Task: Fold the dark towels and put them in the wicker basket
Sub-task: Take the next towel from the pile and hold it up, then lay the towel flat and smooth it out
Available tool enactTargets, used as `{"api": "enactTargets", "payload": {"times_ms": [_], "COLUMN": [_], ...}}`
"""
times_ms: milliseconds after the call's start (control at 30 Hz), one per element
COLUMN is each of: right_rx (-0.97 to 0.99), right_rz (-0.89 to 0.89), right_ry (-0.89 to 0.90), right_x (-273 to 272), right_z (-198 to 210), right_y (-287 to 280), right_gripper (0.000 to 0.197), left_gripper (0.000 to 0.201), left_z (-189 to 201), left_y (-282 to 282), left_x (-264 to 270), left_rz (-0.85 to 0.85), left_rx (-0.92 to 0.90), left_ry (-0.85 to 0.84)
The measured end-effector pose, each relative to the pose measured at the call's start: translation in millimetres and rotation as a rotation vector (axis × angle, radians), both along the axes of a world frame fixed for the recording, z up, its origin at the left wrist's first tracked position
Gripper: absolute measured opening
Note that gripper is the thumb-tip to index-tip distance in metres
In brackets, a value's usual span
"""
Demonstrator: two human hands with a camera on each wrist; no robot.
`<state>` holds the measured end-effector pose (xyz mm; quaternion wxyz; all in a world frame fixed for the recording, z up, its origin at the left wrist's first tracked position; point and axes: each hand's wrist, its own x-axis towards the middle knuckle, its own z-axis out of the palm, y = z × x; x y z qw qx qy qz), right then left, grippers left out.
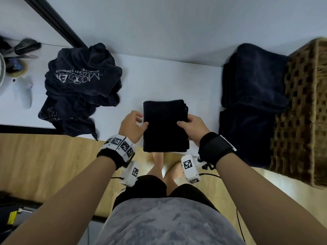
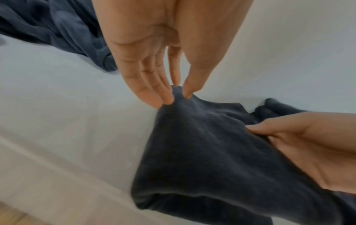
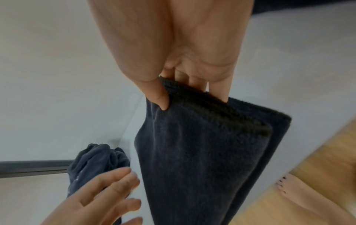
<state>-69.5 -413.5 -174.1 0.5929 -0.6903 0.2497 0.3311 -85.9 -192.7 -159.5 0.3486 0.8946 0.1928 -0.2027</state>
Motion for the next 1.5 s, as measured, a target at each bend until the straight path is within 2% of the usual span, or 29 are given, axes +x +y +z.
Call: {"api": "enactTargets", "payload": {"times_ms": [100,167,267,333,433,533,633,800,967,1100,1233,1333,1400,1500], "right_rx": [-0.074,-0.167,-0.368,-0.369,-0.264,-0.159,-0.128,-0.31,-0.484,-0.598,-0.682,-0.723,-0.825,-0.934], "right_rz": [0.031,0.082,0.181,0.162,0.112,0.075,0.045,0.025,-0.099,-0.222,-0.292,-0.219,-0.079,0.094], "right_ry": [-0.007,-0.011,-0.045,-0.031,0.014,0.056,0.029,-0.144,-0.197,-0.197,-0.237,-0.252,-0.3,-0.387], "right_x": [-3,-4,-5,-4,-3,-2,-1,-14,-48,-68,-76,-81,-87,-98], "right_z": [-8,-13,-18,-19,-20,-20,-12,29,66,78,78,77,77,72], "right_y": [-9,-14,-17,-14,-3,7,2,-44,-120,-169,-194,-199,-194,-182], "right_gripper": [0.022,0.035,0.057,0.065,0.061,0.049,0.04,0.043,0.053,0.061,0.061,0.063,0.064,0.054], "left_gripper": [0.05,0.055,0.049,0.042,0.043,0.041,0.042,0.037,0.043,0.053,0.055,0.055,0.055,0.052], "left_z": [-12,-21,-32,-36,-37,-34,-25,2,23,27,24,18,15,12], "left_y": [3,-1,-10,-15,-22,-27,-32,-64,-130,-190,-228,-240,-244,-246], "left_x": [0,-1,1,4,9,10,11,12,7,3,-4,-7,-10,-12], "left_rz": [0.009,0.035,0.046,0.053,0.076,0.129,0.068,-0.023,-0.192,-0.281,-0.284,-0.239,-0.229,-0.256], "left_rx": [0.043,0.017,0.041,0.073,0.052,-0.115,-0.212,-0.361,-0.46,-0.483,-0.468,-0.48,-0.496,-0.489], "left_ry": [0.151,0.219,0.25,0.257,0.296,0.332,0.292,0.185,0.131,0.108,0.074,0.06,0.105,0.145]}}
